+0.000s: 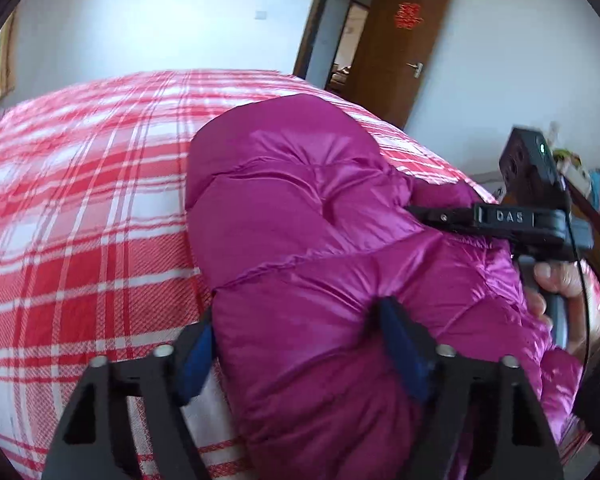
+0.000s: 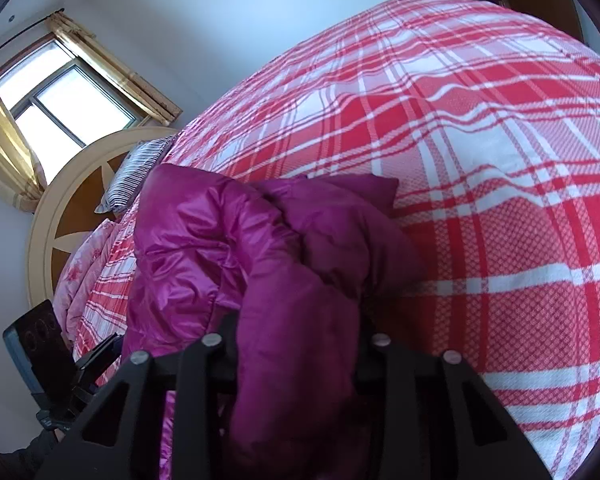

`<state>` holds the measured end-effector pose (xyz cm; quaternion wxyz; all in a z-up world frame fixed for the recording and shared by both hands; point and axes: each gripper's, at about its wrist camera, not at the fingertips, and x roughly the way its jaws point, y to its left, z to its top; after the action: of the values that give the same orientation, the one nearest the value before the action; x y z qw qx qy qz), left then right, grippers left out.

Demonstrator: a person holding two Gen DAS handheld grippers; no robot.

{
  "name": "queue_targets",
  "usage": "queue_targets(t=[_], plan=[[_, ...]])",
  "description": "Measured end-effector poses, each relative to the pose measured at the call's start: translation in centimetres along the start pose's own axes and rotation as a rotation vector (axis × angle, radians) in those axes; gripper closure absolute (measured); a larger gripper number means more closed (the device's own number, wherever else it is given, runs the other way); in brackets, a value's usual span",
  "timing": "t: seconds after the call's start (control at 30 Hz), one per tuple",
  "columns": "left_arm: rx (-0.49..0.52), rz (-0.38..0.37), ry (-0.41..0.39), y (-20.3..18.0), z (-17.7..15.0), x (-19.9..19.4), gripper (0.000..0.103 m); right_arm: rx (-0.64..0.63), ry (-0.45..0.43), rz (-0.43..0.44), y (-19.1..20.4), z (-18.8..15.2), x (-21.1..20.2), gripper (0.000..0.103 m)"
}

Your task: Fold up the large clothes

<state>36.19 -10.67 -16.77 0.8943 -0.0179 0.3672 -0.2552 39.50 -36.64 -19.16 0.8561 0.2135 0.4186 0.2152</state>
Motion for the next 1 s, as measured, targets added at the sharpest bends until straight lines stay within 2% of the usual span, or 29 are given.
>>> queue_targets(t=[0.07,0.17,0.27,0.43,0.57,0.87,1.0], plan=[[0.019,0.014,0.001,-0.4,0.2,-0.4,0.052,-0.004,-0.017,-0.016,0.7,-0.1,-0.3,0.078],[0.033,0.032,-0.006,-0.7,0.7,-1.9,0.069,-0.009,-0.052,-0.027,2.0,-0.1,-1.2,0.08],[0.031,0.04,-0.034,-0.8,1.0,-4.7,0.075,-0.025,-0.074,-0.015,3.8,0.1,-2.1,0.081],[0.051,0.113,-0.098,0.4,0.2,-11.0,0.076,-0.083,-0.082,0.041,8.9,0.6,-1.6,0.082],[0.015,0.186,-0.116,3.5,-1.3,-15.9,0.076,-0.128,-0.056,0.125,14.1,0.7,1.3,0.082],[-0.124,0.388,-0.14,12.5,-6.1,-25.6,0.076,-0.257,0.115,0.299,28.2,-0.2,11.9,0.082],[-0.176,0.463,-0.136,16.7,-8.4,-28.3,0.076,-0.315,0.193,0.357,33.7,-1.4,16.6,0.082]])
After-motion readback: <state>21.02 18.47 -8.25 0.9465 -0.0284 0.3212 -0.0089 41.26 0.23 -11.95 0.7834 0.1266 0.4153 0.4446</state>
